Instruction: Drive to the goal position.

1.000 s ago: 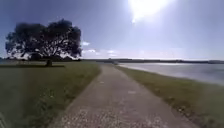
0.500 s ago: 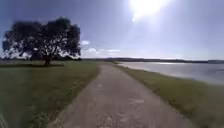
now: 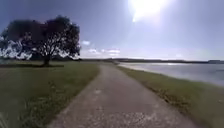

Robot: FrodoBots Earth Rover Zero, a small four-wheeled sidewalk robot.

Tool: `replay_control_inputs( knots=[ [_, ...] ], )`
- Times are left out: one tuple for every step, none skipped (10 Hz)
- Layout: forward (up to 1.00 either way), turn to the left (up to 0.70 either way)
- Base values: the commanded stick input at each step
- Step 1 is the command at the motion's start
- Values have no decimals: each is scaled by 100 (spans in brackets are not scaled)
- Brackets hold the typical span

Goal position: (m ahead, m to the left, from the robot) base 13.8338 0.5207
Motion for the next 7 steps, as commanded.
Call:
replay_control_inputs(
  knots=[
    [85, -27],
    [85, -12],
    [85, 0],
    [85, 0],
    [85, 0],
    [85, 0],
    [85, 0]
  ],
)
